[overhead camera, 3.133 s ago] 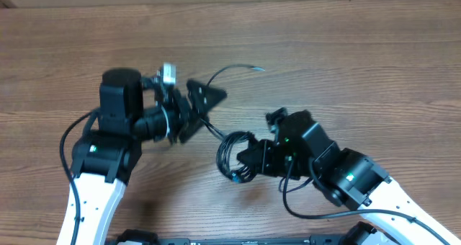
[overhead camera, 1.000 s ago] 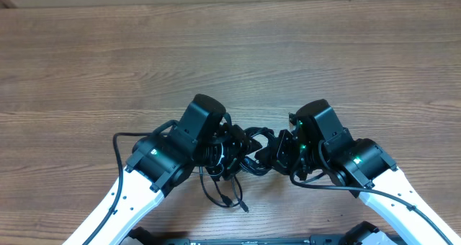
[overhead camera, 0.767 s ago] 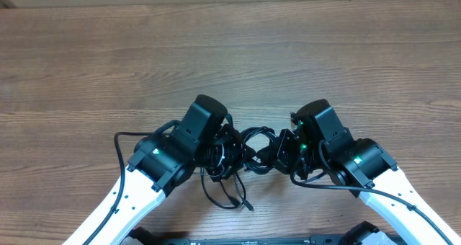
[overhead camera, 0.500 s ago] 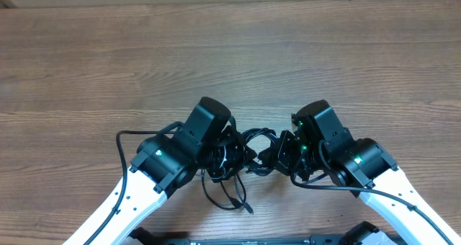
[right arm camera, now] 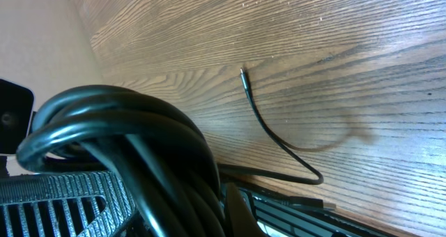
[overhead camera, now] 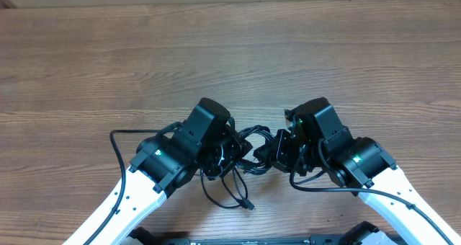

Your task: Untangle cables

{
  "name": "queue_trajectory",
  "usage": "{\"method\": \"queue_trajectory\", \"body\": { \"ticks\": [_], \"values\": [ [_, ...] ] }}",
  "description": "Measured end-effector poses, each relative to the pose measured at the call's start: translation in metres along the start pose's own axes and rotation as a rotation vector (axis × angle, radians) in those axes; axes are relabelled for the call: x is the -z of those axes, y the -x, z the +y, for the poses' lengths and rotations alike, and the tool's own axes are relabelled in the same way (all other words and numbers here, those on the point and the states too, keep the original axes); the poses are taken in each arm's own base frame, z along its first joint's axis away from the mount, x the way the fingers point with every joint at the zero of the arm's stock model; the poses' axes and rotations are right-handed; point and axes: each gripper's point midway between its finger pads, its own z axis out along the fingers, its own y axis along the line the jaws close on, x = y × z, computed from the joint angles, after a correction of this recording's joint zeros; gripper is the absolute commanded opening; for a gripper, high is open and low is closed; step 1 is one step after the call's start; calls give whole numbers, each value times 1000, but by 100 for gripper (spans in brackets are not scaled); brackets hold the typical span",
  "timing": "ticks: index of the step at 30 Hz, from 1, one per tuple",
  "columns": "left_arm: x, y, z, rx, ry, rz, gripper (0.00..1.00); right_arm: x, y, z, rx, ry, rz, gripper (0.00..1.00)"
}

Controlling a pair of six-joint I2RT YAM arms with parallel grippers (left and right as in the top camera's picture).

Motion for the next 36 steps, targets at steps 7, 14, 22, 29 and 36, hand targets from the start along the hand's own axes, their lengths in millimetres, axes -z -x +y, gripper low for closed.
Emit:
{"method": "queue_trajectory", "body": {
  "ticks": [7, 14, 22, 29, 36],
  "values": [
    [0, 2, 0, -18, -1, -9, 4, 0, -2, 1, 8, 6, 13, 4],
    [0, 4, 4, -31, 18, -26, 4, 0, -3, 2, 61, 15, 25, 4],
    [3, 19, 13, -16, 54, -81, 4, 1, -7, 5, 122, 43, 56, 23],
    [12, 54, 25, 65, 76, -171, 4, 13, 8, 3, 119, 83, 31, 37],
    [20, 74, 30, 64, 76, -199, 4, 23, -2, 15, 278, 150, 40, 38]
  ]
}}
